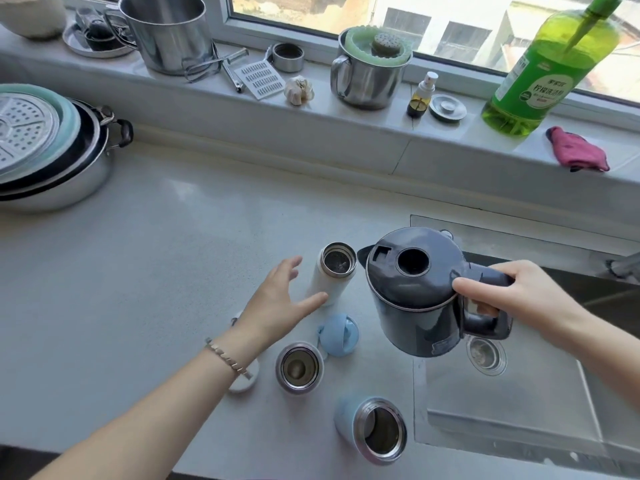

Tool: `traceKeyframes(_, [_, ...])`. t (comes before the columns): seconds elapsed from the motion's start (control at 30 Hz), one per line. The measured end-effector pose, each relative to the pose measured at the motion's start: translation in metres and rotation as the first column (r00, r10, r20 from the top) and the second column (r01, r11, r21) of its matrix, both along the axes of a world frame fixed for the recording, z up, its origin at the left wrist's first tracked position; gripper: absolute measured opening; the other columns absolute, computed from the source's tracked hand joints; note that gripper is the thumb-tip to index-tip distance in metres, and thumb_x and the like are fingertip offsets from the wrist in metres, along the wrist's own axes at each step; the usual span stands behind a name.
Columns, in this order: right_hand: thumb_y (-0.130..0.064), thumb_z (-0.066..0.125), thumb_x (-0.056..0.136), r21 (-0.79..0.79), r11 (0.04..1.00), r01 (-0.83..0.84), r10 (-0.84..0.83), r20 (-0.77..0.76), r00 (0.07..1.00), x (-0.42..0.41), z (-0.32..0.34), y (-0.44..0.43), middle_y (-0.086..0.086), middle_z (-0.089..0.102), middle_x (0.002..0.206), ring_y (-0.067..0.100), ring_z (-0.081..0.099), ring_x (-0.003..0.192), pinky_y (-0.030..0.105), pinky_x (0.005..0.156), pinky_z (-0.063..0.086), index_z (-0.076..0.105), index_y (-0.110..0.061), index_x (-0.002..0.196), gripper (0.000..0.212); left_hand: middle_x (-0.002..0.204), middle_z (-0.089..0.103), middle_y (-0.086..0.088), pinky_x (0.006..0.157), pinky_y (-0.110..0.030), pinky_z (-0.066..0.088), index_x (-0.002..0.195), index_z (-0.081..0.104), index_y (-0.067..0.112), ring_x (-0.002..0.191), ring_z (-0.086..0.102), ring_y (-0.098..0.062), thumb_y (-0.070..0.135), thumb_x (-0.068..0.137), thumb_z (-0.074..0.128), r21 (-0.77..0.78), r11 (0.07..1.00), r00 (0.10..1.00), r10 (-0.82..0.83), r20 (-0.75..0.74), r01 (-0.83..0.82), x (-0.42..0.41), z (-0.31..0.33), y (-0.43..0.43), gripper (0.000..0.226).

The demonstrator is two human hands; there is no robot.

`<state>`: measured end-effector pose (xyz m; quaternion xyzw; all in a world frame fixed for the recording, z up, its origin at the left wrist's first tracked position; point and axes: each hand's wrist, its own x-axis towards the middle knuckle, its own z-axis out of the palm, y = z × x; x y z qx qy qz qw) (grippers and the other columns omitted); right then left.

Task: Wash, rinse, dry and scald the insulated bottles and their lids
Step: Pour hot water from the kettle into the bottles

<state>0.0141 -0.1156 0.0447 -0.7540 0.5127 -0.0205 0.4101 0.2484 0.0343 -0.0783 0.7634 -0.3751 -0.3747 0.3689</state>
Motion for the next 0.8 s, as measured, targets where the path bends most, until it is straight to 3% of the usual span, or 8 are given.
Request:
traceKeyframes(0.1, [-0.037, 0.071, 0.063, -0.004, 1.000, 0.002, -0.002, 0.062, 0.998, -0.012, -0.007, 0.008, 0.002, 0.043, 0.048, 0.013, 0.036, 0.047, 0.023, 0.048, 0.027, 0.047, -0.002, 0.050, 0.045, 0.130, 0.047, 0.013, 0.094, -0.014, 0.033, 0.133, 0.041, 0.029, 0.113, 0.044, 0.006, 0.038, 0.067, 0.082, 0.047, 0.998, 0.999, -0.033, -0.038, 0.035, -0.010, 0.003, 0.051, 0.079])
traceKeyframes(0.2, [-0.015, 0.075, 0.076, -0.012, 0.999, -0.032, 0.033, 0.090, 0.995, -0.021, -0.011, 0.012, 0.001, 0.041, 0.046, 0.013, 0.034, 0.046, 0.019, 0.043, 0.026, 0.045, -0.013, 0.043, 0.045, 0.121, 0.033, 0.034, 0.097, -0.014, 0.030, 0.130, 0.027, 0.043, 0.115, 0.038, 0.011, 0.041, 0.056, 0.087, 0.126, 0.986, 0.994, -0.108, -0.008, 0.108, -0.028, -0.003, 0.091, 0.095])
traceKeyframes(0.27, [-0.013, 0.072, 0.078, 0.004, 0.997, -0.072, 0.071, 0.075, 0.995, -0.025, -0.010, 0.015, 0.001, 0.040, 0.045, 0.013, 0.034, 0.044, 0.017, 0.041, 0.028, 0.046, -0.014, 0.041, 0.045, 0.123, 0.033, 0.029, 0.101, -0.015, 0.030, 0.134, 0.026, 0.039, 0.121, 0.035, 0.007, 0.039, 0.057, 0.087, 0.142, 0.983, 0.990, -0.127, 0.067, 0.117, -0.041, -0.013, 0.104, 0.097])
traceKeyframes(0.37, [-0.028, 0.078, 0.067, 0.054, 0.987, -0.152, 0.150, 0.035, 0.988, -0.028, -0.008, 0.019, 0.000, 0.039, 0.045, 0.014, 0.033, 0.043, 0.018, 0.042, 0.030, 0.047, -0.010, 0.045, 0.042, 0.124, 0.039, 0.021, 0.094, -0.010, 0.029, 0.133, 0.039, 0.026, 0.118, 0.039, 0.002, 0.030, 0.062, 0.085, 0.069, 0.998, 0.987, -0.021, 0.161, 0.010, -0.057, -0.025, 0.105, 0.085])
traceKeyframes(0.5, [-0.021, 0.079, 0.072, 0.082, 0.971, -0.223, 0.228, -0.048, 0.973, -0.026, -0.004, 0.023, 0.002, 0.040, 0.047, 0.015, 0.034, 0.044, 0.020, 0.044, 0.030, 0.050, 0.007, 0.059, 0.042, 0.111, 0.052, 0.015, 0.092, -0.031, 0.046, 0.120, 0.056, 0.015, 0.111, 0.054, -0.015, 0.017, 0.059, 0.087, -0.063, 0.990, 0.976, 0.132, 0.171, -0.123, -0.064, -0.039, 0.090, 0.069])
traceKeyframes(0.63, [-0.026, 0.075, 0.070, 0.068, 0.949, -0.306, 0.312, -0.105, 0.944, -0.016, 0.000, 0.029, 0.002, 0.035, 0.049, 0.016, 0.031, 0.048, 0.024, 0.050, 0.026, 0.041, 0.002, 0.054, 0.047, 0.108, 0.054, 0.013, 0.093, -0.038, 0.047, 0.118, 0.059, 0.014, 0.108, 0.055, -0.016, 0.016, 0.058, 0.087, -0.138, 0.982, 0.973, 0.149, 0.176, -0.125, -0.067, -0.042, 0.078, 0.066])
traceKeyframes(0.8, [-0.041, 0.076, 0.062, 0.033, 0.928, -0.371, 0.370, -0.192, 0.909, -0.003, -0.001, 0.034, 0.002, 0.037, 0.050, 0.014, 0.032, 0.049, 0.027, 0.054, 0.027, 0.045, -0.001, 0.054, 0.052, 0.105, 0.053, 0.014, 0.093, -0.035, 0.047, 0.117, 0.059, 0.013, 0.104, 0.052, -0.010, 0.014, 0.059, 0.086, -0.167, 0.977, 0.974, 0.161, 0.160, -0.134, -0.066, -0.041, 0.073, 0.063])
